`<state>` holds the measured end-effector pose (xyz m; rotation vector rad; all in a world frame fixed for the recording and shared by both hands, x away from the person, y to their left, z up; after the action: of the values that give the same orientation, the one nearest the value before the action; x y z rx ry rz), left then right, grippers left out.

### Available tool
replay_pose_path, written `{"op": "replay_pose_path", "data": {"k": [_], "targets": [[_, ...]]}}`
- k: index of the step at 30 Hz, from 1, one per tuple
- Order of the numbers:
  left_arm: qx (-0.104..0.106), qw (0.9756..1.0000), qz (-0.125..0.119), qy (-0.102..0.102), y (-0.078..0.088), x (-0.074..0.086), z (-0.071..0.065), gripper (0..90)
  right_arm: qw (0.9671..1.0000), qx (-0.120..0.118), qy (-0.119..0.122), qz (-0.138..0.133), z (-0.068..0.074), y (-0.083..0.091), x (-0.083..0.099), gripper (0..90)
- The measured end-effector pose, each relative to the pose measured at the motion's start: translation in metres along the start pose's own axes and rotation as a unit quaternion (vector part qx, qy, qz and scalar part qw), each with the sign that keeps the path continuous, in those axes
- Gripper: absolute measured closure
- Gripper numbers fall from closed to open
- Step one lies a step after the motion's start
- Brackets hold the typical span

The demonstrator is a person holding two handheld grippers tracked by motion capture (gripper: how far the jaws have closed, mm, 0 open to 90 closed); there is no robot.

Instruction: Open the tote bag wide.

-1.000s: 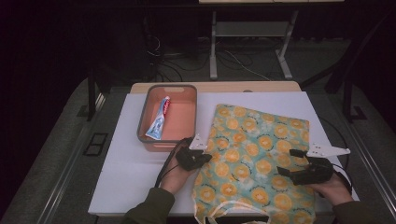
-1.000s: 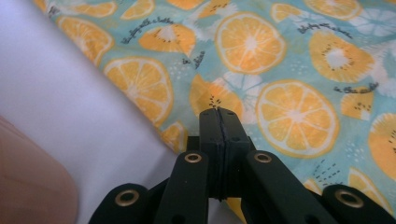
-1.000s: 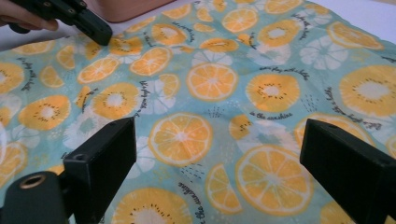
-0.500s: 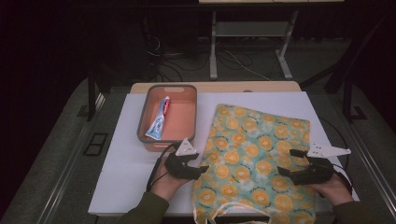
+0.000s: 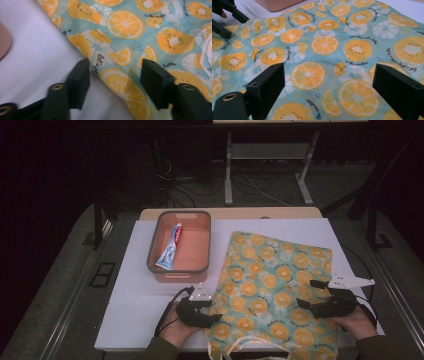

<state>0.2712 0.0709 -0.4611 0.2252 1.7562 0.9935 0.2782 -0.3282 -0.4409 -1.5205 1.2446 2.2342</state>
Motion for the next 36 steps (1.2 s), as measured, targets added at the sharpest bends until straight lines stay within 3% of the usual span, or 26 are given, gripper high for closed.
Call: {"op": "replay_pose_path", "data": {"k": [1, 4, 5, 8, 10, 13, 17, 25, 31, 34, 36], "targets": [[-0.002, 1.0000, 0.000, -0.003, 0.000, 0.000, 0.000, 45.0, 1.0000, 0.000, 0.000, 0.000, 0.000, 0.000, 0.000, 10.4], [-0.005, 0.9998, 0.004, -0.017, -0.001, -0.001, -0.002, 61.5, 1.0000, 0.000, 0.001, 0.001, 0.000, -0.001, 0.000, 10.4], [-0.005, 0.9997, 0.006, -0.022, -0.001, -0.002, -0.002, 61.5, 1.0000, 0.000, 0.001, 0.001, 0.000, -0.001, 0.000, 10.4], [0.004, 0.9995, 0.010, -0.029, -0.002, -0.004, -0.003, 82.8, 1.0000, 0.000, 0.001, 0.000, 0.000, 0.000, 0.000, 10.4], [0.005, 0.9993, 0.007, -0.036, -0.003, -0.008, -0.002, 87.9, 1.0000, 0.000, 0.001, 0.001, 0.000, -0.001, 0.000, 10.4], [-0.002, 0.9992, 0.002, -0.041, -0.004, -0.015, 0.000, 88.7, 1.0000, 0.000, 0.001, 0.001, 0.000, -0.001, 0.000, 10.4], [-0.014, 0.9994, -0.019, -0.025, -0.007, -0.031, 0.009, 88.8, 1.0000, 0.000, 0.002, 0.002, 0.000, -0.001, 0.000, 10.4], [-0.068, 0.9964, -0.033, -0.037, -0.035, -0.069, 0.024, 88.9, 1.0000, 0.001, 0.002, 0.002, 0.000, -0.001, 0.000, 10.4], [-0.071, 0.9962, -0.040, -0.029, -0.052, -0.079, 0.032, 88.0, 1.0000, -0.001, 0.003, 0.002, 0.000, -0.001, 0.000, 10.4], [-0.075, 0.9962, -0.035, -0.030, -0.048, -0.077, 0.031, 74.1, 1.0000, -0.001, 0.004, 0.001, 0.000, -0.001, 0.000, 10.4], [-0.068, 0.9962, -0.044, -0.031, -0.040, -0.076, 0.029, 64.8, 1.0000, -0.004, 0.005, 0.004, 0.002, -0.002, 0.000, 10.4]]}}
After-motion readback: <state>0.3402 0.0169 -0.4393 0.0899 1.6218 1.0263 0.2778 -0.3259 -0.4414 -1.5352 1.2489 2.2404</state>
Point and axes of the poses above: each handheld gripper's, and its own axes: y roughly backward along the jaws, x roughly out of its underside, z roughly to its left, the point moved 2 cm from there along -y, roughly forward along the jaws, and after that the axes turned 2 degrees about -y, right-handed, at the moved point
